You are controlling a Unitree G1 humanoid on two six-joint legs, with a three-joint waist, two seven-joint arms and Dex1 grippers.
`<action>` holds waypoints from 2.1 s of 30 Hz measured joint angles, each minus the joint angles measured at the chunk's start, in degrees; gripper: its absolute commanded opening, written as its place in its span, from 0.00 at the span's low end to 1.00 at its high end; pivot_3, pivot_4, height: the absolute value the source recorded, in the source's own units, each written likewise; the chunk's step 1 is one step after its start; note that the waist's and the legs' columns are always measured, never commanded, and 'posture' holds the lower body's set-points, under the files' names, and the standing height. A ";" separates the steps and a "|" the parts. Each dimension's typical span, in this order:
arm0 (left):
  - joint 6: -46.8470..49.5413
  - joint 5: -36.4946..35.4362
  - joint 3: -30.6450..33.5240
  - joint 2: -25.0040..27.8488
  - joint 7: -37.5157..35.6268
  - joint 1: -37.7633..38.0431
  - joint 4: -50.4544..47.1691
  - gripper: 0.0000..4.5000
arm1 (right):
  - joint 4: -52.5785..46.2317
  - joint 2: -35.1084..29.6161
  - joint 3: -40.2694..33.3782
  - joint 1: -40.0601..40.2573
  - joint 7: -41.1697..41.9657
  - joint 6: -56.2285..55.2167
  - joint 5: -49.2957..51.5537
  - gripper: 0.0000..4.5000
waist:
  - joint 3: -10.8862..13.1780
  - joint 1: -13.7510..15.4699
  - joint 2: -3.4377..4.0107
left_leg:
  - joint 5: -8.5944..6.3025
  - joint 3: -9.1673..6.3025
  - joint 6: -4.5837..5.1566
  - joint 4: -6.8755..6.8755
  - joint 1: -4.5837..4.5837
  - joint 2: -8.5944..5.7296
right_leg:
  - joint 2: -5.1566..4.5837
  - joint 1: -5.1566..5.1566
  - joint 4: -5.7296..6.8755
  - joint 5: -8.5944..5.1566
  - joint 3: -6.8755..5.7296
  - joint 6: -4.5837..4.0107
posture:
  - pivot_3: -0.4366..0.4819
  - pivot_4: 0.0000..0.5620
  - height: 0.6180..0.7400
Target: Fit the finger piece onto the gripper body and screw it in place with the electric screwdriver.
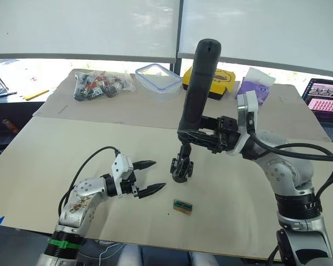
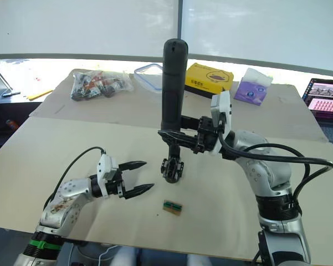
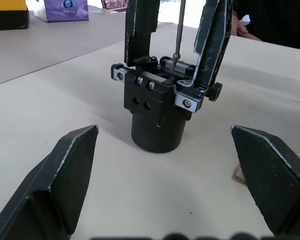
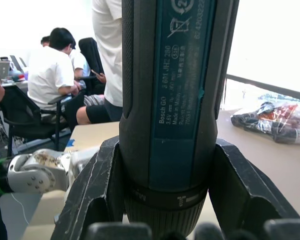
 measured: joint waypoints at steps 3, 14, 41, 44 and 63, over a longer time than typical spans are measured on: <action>-0.45 0.27 0.00 -0.10 -0.08 0.06 0.21 1.00 | 0.00 0.00 0.01 0.00 -0.21 1.05 0.25 0.43 | 0.00 0.02 0.00 | 0.00 0.00 0.00 0.00 -0.01 0.00 | -0.01 0.00 0.00 0.00 0.00 0.00 | 0.48 0.27 1.00; -1.29 0.46 0.00 -0.36 -0.69 0.55 1.26 1.00 | -0.26 0.09 0.00 0.00 -1.04 3.17 1.05 0.43 | 0.00 -0.01 0.00 | 0.00 0.00 0.00 0.00 -0.01 0.00 | -0.01 -0.01 0.00 -0.01 0.00 -0.02 | 0.48 0.27 1.00; -2.12 0.47 -0.64 -0.90 -0.67 0.62 1.26 1.00 | -1.21 0.34 0.24 0.15 -1.15 3.87 0.38 0.43 | 0.00 -0.02 0.00 | 0.00 0.00 0.00 0.00 -0.01 0.00 | 0.00 -0.01 0.00 -0.02 0.00 -0.03 | 0.48 0.27 1.00; -2.19 0.48 -0.64 -0.90 -0.69 0.62 1.26 1.00 | -1.21 0.35 0.25 0.18 -1.04 3.87 0.17 0.43 | 0.00 -0.02 0.00 | 0.00 0.00 0.00 0.00 -0.01 0.00 | -0.01 -0.01 0.00 -0.02 0.00 -0.03 | 0.48 0.27 1.00; -2.64 0.62 -0.64 -0.91 -0.76 0.72 2.01 1.00 | -1.21 1.46 0.27 0.23 -0.97 3.63 -1.66 0.43 | 0.00 -0.02 0.00 | 0.00 0.00 0.00 0.00 -0.01 0.00 | 0.00 -0.01 0.00 -0.02 0.00 -0.04 | 0.48 0.27 1.00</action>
